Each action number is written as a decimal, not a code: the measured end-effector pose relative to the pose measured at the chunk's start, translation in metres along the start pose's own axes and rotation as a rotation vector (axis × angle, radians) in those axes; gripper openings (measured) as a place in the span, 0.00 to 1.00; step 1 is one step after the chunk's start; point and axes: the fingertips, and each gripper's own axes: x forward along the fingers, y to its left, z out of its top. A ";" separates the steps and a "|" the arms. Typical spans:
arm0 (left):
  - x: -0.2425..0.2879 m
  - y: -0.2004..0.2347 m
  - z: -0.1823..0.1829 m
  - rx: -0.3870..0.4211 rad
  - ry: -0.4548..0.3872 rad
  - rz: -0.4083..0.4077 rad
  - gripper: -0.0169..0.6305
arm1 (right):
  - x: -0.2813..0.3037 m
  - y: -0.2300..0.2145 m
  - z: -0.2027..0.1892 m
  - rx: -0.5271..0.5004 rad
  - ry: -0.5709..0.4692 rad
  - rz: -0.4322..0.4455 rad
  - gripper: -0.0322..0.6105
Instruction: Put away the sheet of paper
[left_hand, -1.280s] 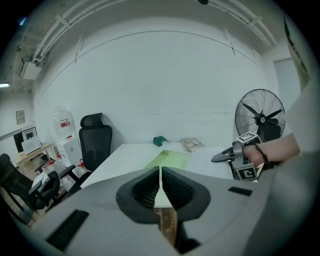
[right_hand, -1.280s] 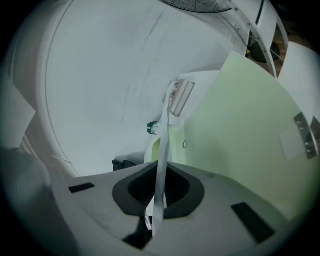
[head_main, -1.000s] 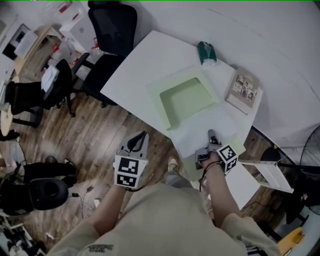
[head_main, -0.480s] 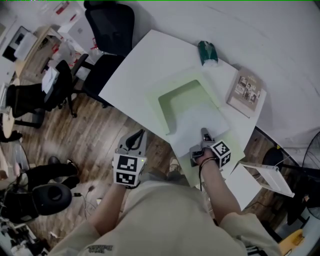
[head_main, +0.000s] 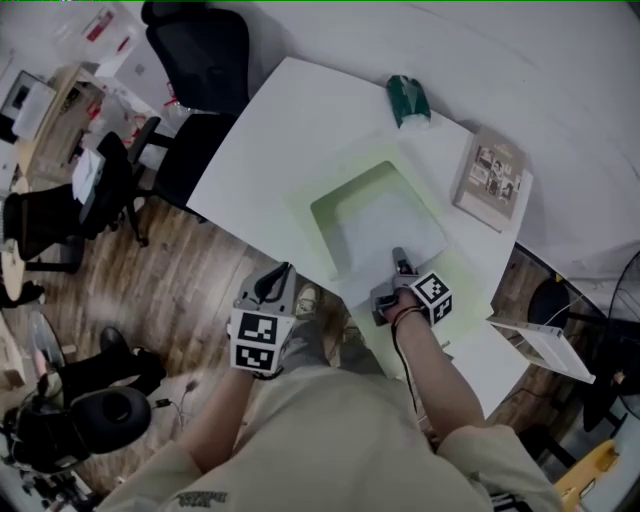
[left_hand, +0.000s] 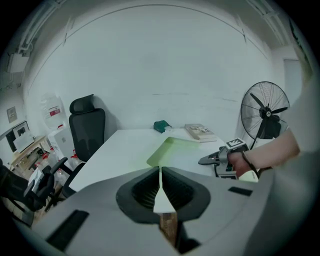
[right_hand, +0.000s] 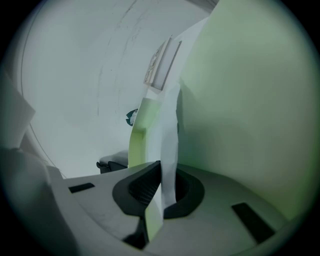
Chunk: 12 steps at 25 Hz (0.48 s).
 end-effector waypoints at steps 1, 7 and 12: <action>0.005 0.001 0.000 0.003 0.004 -0.014 0.08 | 0.005 0.003 -0.001 -0.018 0.005 0.007 0.09; 0.035 0.017 0.007 0.020 0.021 -0.087 0.08 | 0.033 0.017 -0.010 -0.091 0.016 0.019 0.09; 0.055 0.027 0.009 0.033 0.044 -0.141 0.08 | 0.052 0.030 -0.023 -0.099 0.042 0.073 0.09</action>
